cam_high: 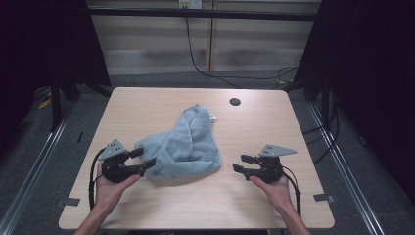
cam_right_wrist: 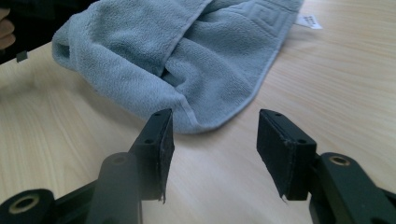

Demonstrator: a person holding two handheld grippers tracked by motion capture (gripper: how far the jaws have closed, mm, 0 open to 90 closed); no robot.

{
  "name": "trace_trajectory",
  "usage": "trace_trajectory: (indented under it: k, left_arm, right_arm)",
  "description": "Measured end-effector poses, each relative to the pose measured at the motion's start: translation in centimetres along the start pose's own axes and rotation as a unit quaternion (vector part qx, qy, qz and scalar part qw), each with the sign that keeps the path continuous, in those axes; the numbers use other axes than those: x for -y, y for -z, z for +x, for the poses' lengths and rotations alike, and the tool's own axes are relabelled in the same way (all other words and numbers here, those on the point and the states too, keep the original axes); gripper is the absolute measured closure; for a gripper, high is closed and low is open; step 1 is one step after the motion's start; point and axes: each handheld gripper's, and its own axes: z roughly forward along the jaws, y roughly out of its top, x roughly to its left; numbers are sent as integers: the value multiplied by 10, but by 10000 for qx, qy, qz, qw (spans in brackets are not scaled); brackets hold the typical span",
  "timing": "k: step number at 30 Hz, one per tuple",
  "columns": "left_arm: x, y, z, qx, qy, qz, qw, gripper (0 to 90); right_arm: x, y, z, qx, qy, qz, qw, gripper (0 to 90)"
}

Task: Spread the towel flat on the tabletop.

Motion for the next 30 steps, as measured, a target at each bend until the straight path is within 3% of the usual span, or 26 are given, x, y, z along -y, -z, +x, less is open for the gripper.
trace_trajectory:
  k: [3, 4, 6, 7, 9, 10, 13, 19, 20, 21, 25, 27, 30]
  left_arm:
    - [-5, -11, 4, 40, -19, 80, 10000, 339]
    - [-3, -23, 6, 111, -88, 191, 9997, 371]
    - [8, -36, 9, 232, -130, 485, 9985, 536]
    - [8, -36, 9, 232, -130, 485, 9985, 570]
    - [21, -47, 8, 200, -334, 940, 9948, 624]
    - [27, -49, 7, 199, -433, 966, 9942, 674]
    - [30, -46, 14, 386, -205, 891, 9951, 724]
    - [31, -47, 13, 393, -321, 911, 9945, 755]
    - [32, -47, 13, 405, -267, 891, 9948, 755]
    - [33, -46, 18, 534, 40, 866, 9948, 755]
    - [33, -46, 18, 527, -113, 893, 9945, 759]
    - [33, -46, 18, 521, -112, 910, 9944, 760]
    - [35, -46, 21, 619, 71, 857, 9944, 760]
  right_arm:
    - [-6, -13, 0, -82, 45, 64, 9999, 474]
    - [-12, -25, 0, -150, 76, 78, 9998, 471]
    - [-15, -35, 1, -204, 92, 114, 9997, 471]
    - [-16, -40, 2, -229, 76, 121, 9996, 464]
    - [-16, -44, 2, -276, 70, 160, 9995, 453]
    - [-15, -50, 4, -313, 90, 253, 9991, 451]
    - [-15, -54, 7, -345, 137, 372, 9986, 456]
    - [-21, -67, 2, -320, 95, 328, 9989, 448]
    - [-22, -72, 0, -325, 101, 385, 9987, 440]
    - [-22, -77, -1, -318, 117, 437, 9985, 430]
    - [-24, -97, -7, -364, -12, 407, 9985, 402]
    - [-25, -106, -8, -277, 126, 470, 9984, 384]
    - [-29, -122, -8, -355, 129, 454, 9983, 362]
